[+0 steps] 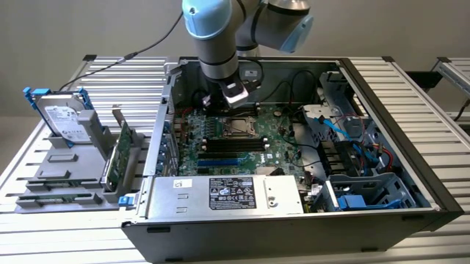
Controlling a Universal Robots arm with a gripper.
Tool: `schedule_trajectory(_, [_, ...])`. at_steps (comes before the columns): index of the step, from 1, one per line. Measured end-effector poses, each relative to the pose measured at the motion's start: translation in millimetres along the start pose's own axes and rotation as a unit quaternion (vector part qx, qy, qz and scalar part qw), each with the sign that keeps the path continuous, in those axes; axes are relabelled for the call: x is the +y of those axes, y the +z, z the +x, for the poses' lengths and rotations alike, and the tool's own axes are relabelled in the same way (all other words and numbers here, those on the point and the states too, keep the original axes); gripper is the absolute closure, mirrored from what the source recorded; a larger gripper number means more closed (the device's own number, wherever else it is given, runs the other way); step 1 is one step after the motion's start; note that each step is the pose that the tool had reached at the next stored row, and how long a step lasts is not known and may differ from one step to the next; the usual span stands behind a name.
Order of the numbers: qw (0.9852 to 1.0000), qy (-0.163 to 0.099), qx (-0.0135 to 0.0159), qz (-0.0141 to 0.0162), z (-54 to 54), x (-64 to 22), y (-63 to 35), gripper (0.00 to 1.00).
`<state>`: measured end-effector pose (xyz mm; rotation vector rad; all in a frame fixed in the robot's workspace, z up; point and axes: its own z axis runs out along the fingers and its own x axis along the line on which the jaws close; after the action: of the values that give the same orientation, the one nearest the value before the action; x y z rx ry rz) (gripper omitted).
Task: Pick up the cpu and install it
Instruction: 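Install the first cpu locking lever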
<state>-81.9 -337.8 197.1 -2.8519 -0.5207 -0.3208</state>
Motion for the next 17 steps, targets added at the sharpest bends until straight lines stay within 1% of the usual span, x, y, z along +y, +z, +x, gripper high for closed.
schedule_trajectory(17, [1.0000,0.000,0.0000,0.0000,7.0,3.3,3.1,0.89])
